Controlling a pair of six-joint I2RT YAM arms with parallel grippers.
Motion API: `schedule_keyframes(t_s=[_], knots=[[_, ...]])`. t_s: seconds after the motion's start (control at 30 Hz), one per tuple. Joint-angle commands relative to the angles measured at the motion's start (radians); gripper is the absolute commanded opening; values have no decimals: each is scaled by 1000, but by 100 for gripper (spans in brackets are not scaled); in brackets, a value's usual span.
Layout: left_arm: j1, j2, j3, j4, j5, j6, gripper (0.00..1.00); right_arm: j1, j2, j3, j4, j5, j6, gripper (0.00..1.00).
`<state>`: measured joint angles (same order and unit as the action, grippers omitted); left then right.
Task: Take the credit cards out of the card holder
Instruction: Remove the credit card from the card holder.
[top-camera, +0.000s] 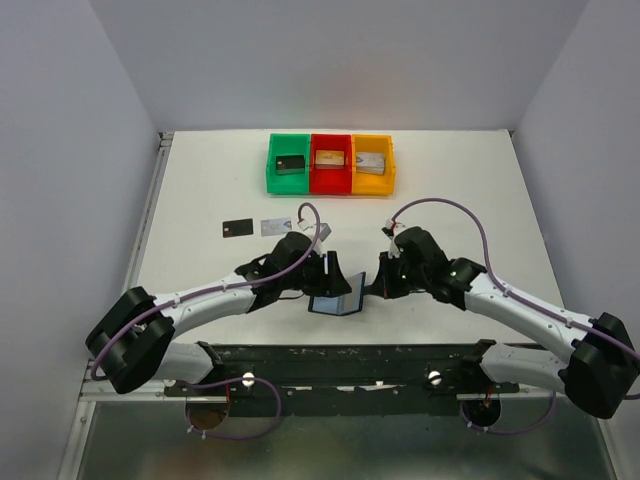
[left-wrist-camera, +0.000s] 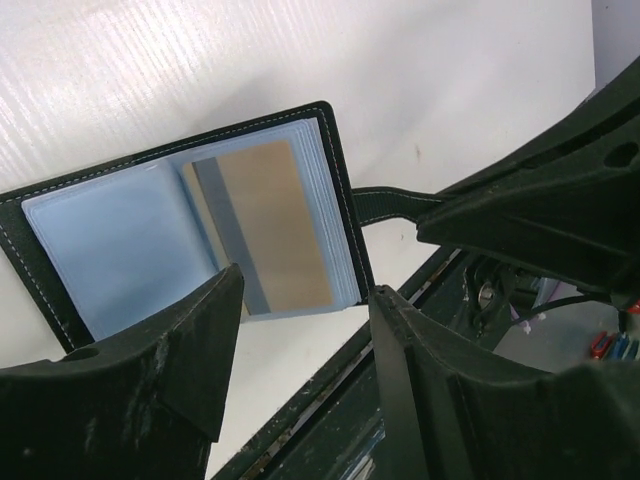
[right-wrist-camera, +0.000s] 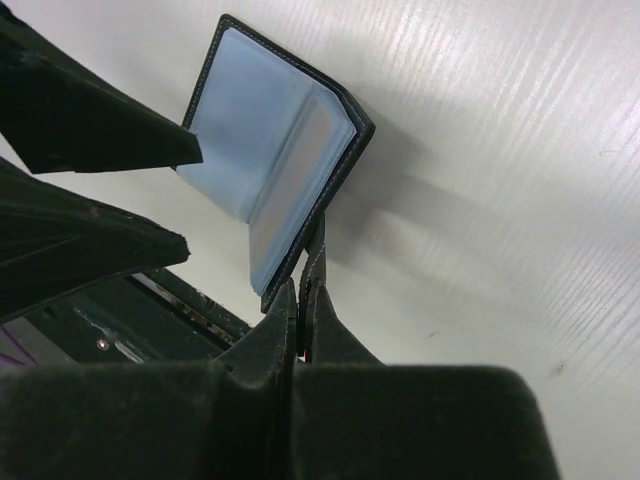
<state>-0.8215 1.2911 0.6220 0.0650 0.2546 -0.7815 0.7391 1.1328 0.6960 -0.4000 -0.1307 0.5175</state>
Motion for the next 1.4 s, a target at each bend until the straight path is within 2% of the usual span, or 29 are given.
schedule_keyframes(t_s=[0.0,0.5,1.37], knots=[[-18,50,47,-14,-20,37,65,-3,-30,-29,52,-41,-20,0],[-57,168,104,-64,-75,91,66,-7,-34,-36,82,-60,-51,0],[-76,215,154,-137,-117,120,66,-27,-47,-10,64,-86,-77,0]])
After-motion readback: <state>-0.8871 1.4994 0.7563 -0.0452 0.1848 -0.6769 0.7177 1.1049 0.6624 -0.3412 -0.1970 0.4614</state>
